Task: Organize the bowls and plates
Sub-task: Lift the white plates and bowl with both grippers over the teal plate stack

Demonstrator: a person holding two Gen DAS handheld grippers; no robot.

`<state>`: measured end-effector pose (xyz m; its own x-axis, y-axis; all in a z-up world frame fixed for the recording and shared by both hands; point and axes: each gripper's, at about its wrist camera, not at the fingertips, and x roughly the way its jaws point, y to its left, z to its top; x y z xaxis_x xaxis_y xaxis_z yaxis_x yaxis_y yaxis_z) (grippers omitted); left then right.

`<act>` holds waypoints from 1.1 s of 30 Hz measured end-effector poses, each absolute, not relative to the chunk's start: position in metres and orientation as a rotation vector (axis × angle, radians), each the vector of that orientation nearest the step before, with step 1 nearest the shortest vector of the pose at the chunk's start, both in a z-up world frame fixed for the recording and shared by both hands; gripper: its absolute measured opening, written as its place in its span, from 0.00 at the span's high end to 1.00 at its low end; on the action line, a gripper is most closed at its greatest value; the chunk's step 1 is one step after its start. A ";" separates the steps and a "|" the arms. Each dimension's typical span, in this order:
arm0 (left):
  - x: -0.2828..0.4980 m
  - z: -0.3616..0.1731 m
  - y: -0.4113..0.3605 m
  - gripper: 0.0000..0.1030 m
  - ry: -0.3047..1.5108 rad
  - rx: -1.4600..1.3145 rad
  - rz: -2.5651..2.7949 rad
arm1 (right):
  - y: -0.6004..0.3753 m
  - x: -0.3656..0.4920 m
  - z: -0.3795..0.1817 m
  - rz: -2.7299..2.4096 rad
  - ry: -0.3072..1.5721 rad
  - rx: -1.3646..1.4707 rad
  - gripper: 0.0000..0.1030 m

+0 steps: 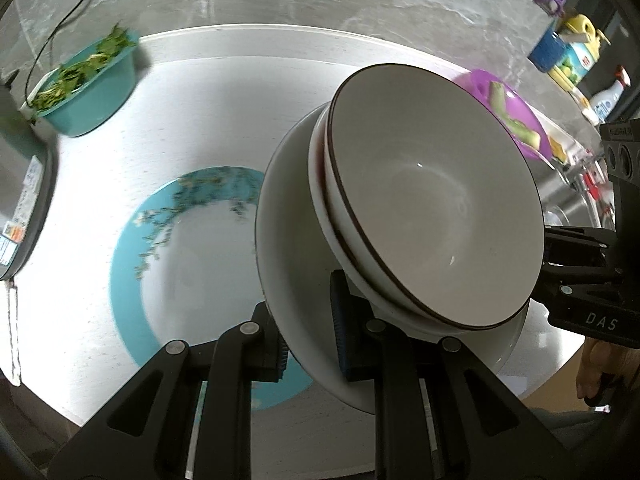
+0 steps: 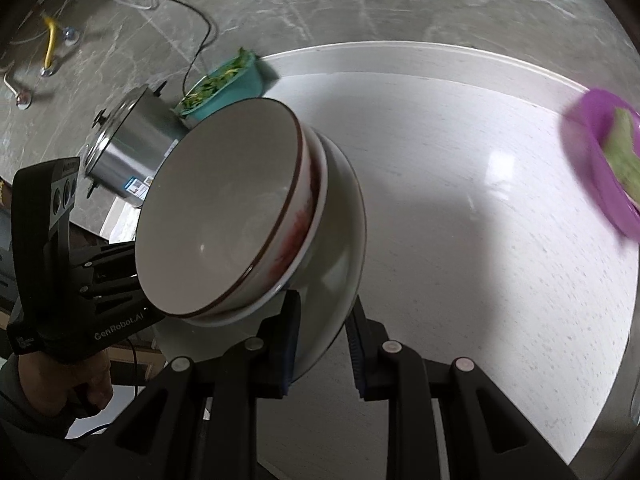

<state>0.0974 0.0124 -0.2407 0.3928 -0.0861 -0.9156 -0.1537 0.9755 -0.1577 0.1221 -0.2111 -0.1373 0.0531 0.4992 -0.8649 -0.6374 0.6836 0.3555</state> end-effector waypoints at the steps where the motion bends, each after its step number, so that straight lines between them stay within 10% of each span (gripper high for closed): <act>1: 0.096 -0.241 0.017 0.84 1.169 -0.235 0.050 | -0.206 0.121 -0.137 0.873 1.248 -0.139 0.76; 33: 0.060 -0.302 0.127 0.84 1.229 -0.280 0.110 | -0.106 0.105 -0.188 0.920 1.311 -0.231 0.76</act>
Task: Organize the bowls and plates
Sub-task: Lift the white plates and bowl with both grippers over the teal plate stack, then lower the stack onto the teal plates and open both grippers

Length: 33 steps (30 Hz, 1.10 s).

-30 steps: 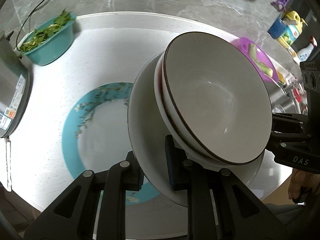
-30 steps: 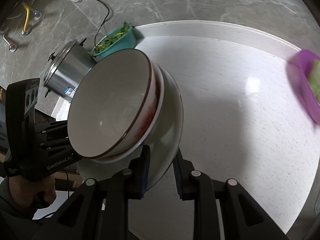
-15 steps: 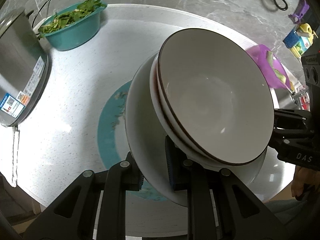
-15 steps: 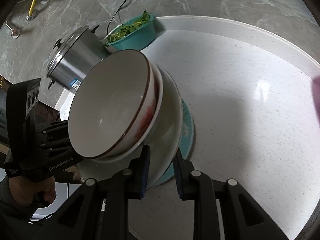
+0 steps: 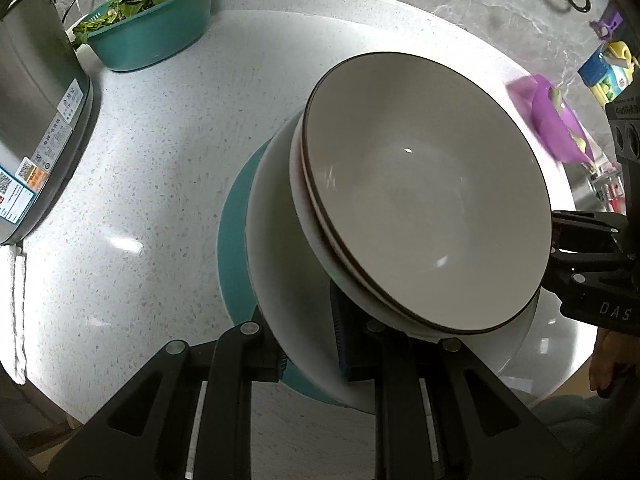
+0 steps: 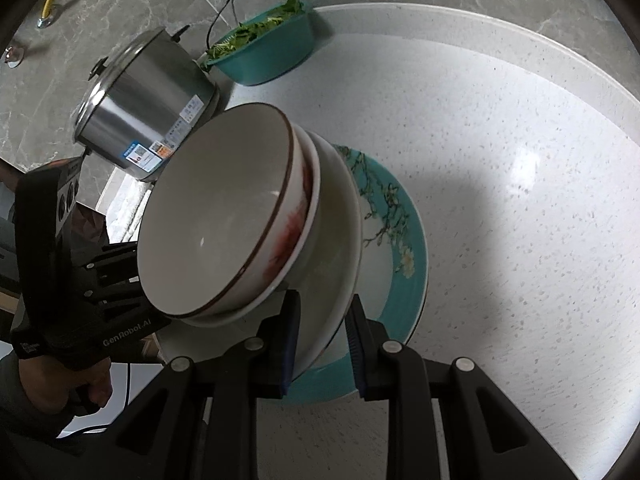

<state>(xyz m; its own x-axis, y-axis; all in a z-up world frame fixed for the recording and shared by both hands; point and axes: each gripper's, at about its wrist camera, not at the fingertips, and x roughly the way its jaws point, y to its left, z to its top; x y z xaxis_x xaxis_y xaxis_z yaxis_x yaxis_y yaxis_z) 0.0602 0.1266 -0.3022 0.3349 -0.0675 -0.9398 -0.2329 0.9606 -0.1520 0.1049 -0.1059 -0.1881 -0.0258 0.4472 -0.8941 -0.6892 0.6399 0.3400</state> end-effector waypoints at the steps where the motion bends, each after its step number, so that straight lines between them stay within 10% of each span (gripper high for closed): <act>1: 0.061 -0.304 0.127 0.84 1.229 -0.275 0.107 | -0.106 0.105 -0.189 0.918 1.311 -0.229 0.76; 33: 0.053 -0.317 0.131 0.80 1.185 -0.239 0.047 | -0.095 0.089 -0.199 0.793 1.266 -0.224 0.65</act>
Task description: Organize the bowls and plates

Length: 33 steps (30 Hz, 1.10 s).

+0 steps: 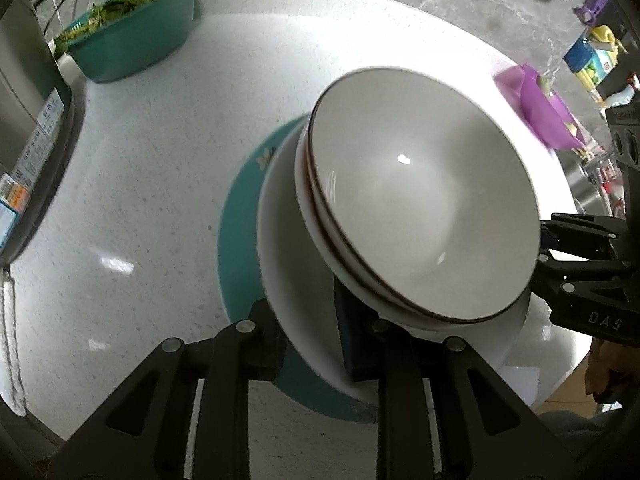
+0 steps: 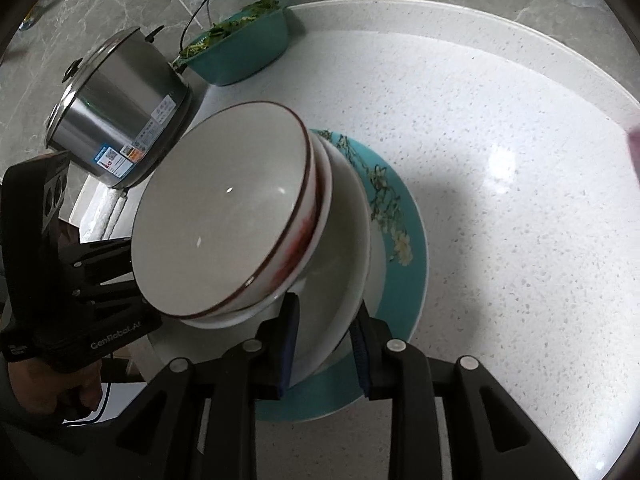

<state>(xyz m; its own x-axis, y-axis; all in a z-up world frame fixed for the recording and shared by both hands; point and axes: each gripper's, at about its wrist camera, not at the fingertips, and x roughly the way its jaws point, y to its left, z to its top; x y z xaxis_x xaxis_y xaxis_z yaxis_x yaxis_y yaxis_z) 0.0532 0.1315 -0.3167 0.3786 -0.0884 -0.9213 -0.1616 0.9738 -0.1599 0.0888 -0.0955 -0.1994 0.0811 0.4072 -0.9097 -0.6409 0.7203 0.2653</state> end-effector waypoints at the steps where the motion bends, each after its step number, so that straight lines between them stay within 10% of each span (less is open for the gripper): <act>1: 0.052 -0.315 0.133 0.80 1.180 -0.238 0.045 | -0.097 0.088 -0.199 0.778 1.264 -0.222 0.58; 9: 0.039 -0.299 0.138 0.75 1.147 -0.243 0.031 | -0.112 0.074 -0.181 0.740 1.225 -0.168 0.40; 14: 0.021 -0.287 0.136 0.49 1.124 -0.227 0.074 | -0.126 0.066 -0.164 0.723 1.171 -0.127 0.26; 19: -0.005 -0.257 0.136 0.45 1.025 -0.183 0.208 | -0.145 0.051 -0.146 0.737 1.093 -0.039 0.00; 23: -0.034 -0.211 0.119 0.13 0.887 -0.079 0.402 | -0.156 0.031 -0.128 0.736 1.045 -0.022 0.00; 33: -0.058 -0.172 0.068 0.12 0.862 -0.101 0.221 | -0.159 -0.017 -0.076 0.719 0.823 -0.069 0.00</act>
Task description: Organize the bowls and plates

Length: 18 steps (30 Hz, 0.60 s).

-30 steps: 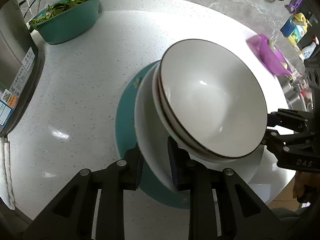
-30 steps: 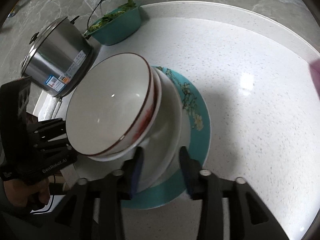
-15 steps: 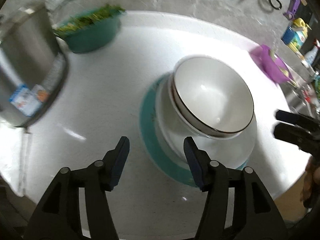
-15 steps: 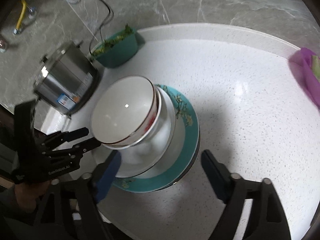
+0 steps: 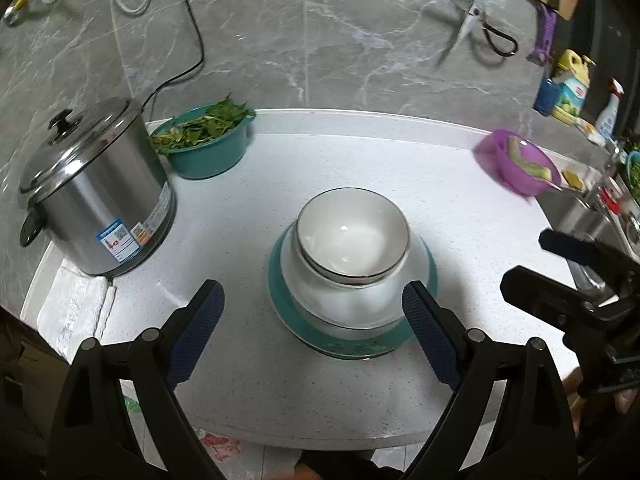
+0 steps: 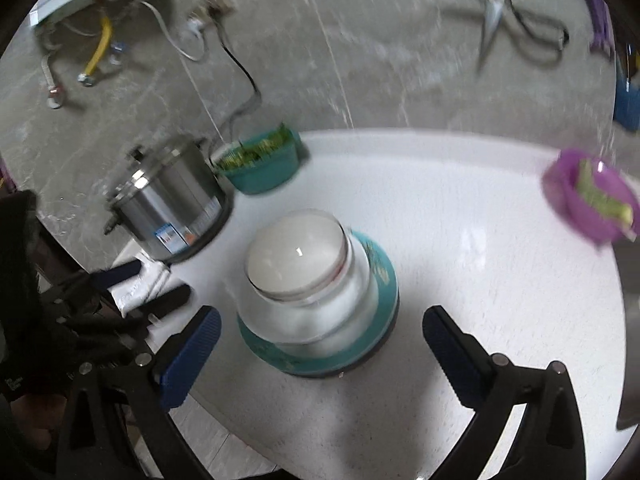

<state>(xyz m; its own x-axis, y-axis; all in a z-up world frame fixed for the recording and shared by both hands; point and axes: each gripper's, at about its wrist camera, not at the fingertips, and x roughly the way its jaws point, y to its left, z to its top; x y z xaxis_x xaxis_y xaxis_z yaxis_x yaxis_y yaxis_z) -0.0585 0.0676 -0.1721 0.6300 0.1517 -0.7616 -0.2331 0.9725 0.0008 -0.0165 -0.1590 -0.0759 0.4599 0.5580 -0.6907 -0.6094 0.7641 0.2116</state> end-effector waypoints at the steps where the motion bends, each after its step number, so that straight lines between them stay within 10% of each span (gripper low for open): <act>1: -0.059 -0.170 0.068 0.12 0.856 -0.104 0.215 | -0.158 -0.019 -0.072 0.714 0.817 -0.070 0.00; 18: -0.051 -0.141 0.102 0.00 0.911 -0.067 0.158 | -0.120 -0.049 -0.038 0.388 0.763 -0.051 0.00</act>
<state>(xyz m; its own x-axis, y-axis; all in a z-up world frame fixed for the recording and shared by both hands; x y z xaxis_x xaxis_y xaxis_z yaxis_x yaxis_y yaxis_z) -0.0508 0.1019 -0.1409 0.6022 0.1078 -0.7910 -0.1643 0.9864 0.0093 -0.0495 -0.1202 -0.0378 0.6558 0.3241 -0.6818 -0.3604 0.9280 0.0945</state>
